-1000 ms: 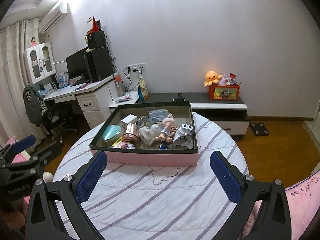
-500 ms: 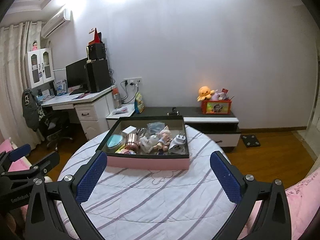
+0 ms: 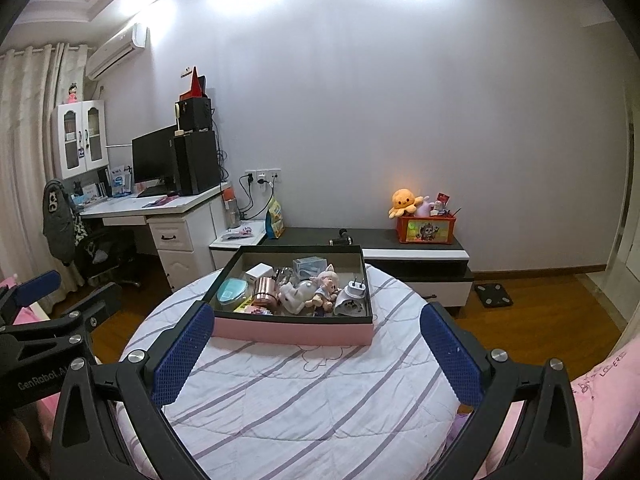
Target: Organize rigid objects
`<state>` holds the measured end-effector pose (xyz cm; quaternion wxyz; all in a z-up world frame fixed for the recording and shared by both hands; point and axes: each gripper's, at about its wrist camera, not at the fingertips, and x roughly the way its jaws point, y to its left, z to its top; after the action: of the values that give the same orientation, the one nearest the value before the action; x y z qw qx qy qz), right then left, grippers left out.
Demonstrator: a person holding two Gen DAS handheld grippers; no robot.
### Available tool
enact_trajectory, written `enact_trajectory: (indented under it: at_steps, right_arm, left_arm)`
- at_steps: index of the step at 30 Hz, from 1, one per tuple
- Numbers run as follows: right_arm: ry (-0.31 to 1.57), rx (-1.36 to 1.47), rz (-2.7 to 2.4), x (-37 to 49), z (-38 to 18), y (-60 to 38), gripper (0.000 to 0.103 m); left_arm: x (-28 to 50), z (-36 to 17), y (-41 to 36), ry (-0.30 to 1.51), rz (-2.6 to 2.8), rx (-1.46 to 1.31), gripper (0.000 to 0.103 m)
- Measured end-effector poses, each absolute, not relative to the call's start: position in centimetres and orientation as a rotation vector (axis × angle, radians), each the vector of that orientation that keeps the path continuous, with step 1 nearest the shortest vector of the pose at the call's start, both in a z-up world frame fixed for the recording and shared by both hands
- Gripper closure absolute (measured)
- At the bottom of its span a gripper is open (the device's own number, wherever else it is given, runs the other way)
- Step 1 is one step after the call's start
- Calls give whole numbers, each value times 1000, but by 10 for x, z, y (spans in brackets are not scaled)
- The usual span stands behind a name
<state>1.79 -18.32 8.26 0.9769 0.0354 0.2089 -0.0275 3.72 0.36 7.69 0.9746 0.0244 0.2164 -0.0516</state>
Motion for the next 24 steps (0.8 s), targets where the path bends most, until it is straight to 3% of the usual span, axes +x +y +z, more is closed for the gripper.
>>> enact_trajectory:
  at_steps: [24]
  right_arm:
    - [405, 62, -71, 14, 88, -179, 0]
  left_arm:
    - [34, 86, 2, 413, -97, 40, 0]
